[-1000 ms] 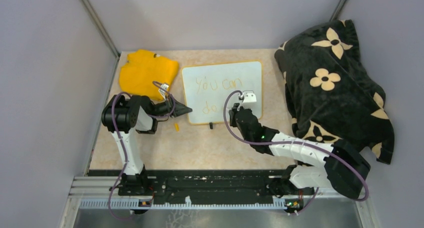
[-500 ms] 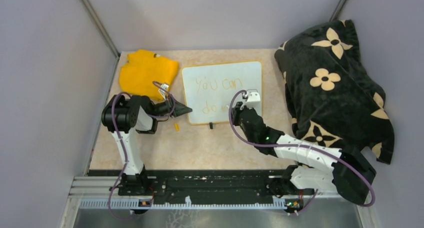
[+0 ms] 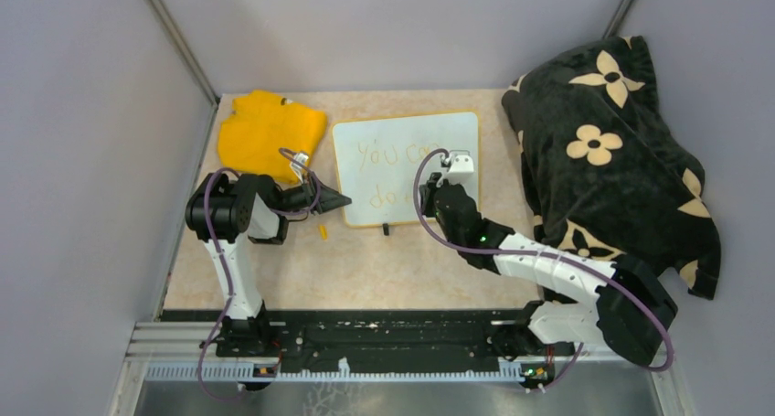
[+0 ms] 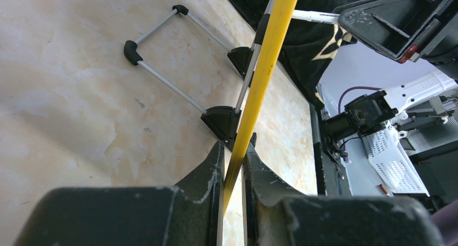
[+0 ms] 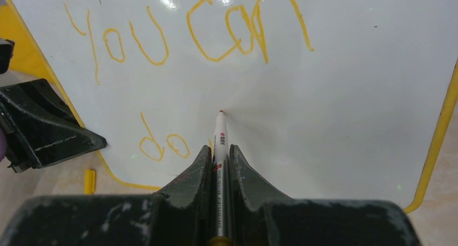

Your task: Write a sentence on the whiteboard

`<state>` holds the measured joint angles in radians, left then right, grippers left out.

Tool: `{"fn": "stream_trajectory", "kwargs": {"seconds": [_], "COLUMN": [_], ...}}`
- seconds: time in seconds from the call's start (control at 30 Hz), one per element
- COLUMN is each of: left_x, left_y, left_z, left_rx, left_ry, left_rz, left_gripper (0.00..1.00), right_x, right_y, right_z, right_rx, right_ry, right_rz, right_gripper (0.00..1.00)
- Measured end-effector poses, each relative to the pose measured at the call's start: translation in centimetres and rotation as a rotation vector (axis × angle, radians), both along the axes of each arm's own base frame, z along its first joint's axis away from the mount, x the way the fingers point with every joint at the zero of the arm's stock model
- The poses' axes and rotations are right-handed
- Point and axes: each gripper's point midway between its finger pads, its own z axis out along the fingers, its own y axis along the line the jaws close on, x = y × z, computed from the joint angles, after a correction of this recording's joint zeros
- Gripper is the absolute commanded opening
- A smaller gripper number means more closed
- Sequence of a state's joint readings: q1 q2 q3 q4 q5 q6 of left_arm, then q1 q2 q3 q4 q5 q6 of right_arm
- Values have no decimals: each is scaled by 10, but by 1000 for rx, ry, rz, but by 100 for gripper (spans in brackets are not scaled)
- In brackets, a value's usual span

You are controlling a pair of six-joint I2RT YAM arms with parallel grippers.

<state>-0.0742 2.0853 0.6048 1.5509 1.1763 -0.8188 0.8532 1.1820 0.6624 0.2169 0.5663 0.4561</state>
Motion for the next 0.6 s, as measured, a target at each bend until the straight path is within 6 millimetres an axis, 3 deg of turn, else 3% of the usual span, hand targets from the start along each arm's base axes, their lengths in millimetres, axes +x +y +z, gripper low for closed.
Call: {"fn": "stream_trajectory", "kwargs": {"seconds": [0.6], "left_x": [0], "left_y": [0], "left_z": [0], "left_rx": [0], "left_ry": [-1], "left_rz": [0], "left_gripper": [0], "right_x": [-2], "right_y": [-1], "right_z": [-17], "right_rx": [10], "right_ry": [35], "right_rz": [8], "right_gripper": [0]}}
